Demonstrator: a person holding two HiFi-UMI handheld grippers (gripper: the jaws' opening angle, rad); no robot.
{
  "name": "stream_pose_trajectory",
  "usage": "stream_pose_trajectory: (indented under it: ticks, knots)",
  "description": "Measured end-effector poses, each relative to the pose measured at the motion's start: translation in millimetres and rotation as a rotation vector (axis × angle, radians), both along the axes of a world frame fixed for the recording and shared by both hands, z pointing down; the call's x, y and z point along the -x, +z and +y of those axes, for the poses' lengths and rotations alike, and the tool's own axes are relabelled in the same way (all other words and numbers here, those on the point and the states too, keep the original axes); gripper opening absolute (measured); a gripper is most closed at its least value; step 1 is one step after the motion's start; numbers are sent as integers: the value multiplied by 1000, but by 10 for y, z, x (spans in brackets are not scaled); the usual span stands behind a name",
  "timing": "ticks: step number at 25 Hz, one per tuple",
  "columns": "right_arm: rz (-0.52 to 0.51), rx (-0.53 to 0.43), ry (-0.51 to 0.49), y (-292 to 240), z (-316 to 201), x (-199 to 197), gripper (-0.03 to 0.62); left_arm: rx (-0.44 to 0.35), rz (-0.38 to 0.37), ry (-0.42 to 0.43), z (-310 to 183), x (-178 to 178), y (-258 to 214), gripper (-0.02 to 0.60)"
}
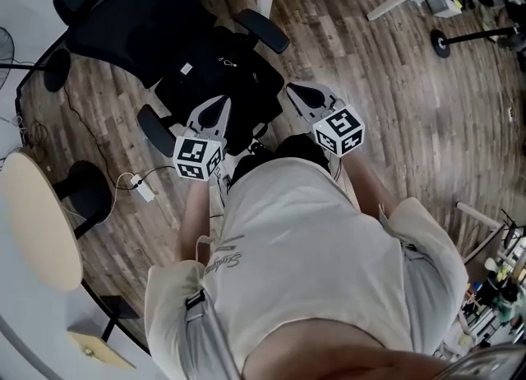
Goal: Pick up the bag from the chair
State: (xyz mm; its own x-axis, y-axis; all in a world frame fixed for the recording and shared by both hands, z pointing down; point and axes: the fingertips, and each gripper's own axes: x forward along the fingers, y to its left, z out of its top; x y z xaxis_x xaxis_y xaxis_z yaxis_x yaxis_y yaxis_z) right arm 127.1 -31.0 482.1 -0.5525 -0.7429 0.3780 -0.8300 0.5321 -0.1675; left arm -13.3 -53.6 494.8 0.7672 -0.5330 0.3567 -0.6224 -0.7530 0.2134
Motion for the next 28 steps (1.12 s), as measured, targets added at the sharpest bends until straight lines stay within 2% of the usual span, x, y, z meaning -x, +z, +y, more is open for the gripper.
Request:
stream_pose_trajectory:
  ticks: [4, 11, 15, 20, 25, 28]
  knots:
    - [44, -15, -78, 8, -203, 174, -6, 36, -6, -87, -24, 276, 103, 17]
    - [21, -7, -244, 98, -451, 412, -6, 66, -41, -231, 19, 466, 201, 17]
    - [58, -26, -391, 152, -500, 473, -6, 147, -35, -349, 71, 559, 344, 17]
    - [47, 66, -497, 630, -635, 380, -6, 221, -76, -459, 151, 630, 576, 17]
    - [101, 173, -541, 1295, -530, 286, -6, 342, -61, -521, 398, 652, 1074, 17]
    - [131, 209, -553, 1583, -470, 250, -6, 418, -62, -530, 504, 657, 1468, 17]
